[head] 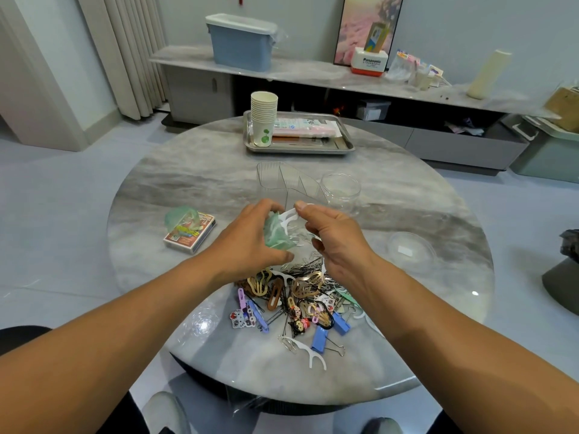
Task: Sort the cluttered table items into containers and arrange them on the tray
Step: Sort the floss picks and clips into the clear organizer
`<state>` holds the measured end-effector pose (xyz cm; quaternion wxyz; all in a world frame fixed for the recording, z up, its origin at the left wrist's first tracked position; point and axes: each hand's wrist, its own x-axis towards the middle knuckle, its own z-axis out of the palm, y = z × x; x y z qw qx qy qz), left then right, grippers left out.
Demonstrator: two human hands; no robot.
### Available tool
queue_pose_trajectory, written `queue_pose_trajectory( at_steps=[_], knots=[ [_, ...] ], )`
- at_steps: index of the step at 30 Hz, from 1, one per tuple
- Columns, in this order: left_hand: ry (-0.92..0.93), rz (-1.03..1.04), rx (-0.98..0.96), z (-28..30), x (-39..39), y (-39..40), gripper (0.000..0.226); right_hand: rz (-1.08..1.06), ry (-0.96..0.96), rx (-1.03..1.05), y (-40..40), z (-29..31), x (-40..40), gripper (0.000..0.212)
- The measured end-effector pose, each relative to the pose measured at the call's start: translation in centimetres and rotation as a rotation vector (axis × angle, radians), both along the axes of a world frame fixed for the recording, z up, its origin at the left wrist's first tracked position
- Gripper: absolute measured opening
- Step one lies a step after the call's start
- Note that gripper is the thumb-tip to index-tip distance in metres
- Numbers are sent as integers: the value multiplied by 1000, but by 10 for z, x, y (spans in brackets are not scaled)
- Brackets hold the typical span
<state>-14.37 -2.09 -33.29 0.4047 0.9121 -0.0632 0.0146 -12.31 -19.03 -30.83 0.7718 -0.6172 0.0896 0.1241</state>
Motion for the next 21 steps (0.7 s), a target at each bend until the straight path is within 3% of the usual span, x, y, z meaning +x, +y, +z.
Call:
queue_pose_trajectory(
  at_steps=[6,10,15,21],
  knots=[
    [-93,99,61,-2,-2,-1,75,35,-50,-85,11,-7,-9,8],
    [-113,124,87,-4,-1,-2,77,-101,-133,-2,11,-7,-8,9],
    [-84,122,141,-6,3,4,79,-104,-84,20,6,-1,0,19],
    [-73,126,159,-8,6,5,79,-201,-53,110,4,-2,3,11]
  ],
)
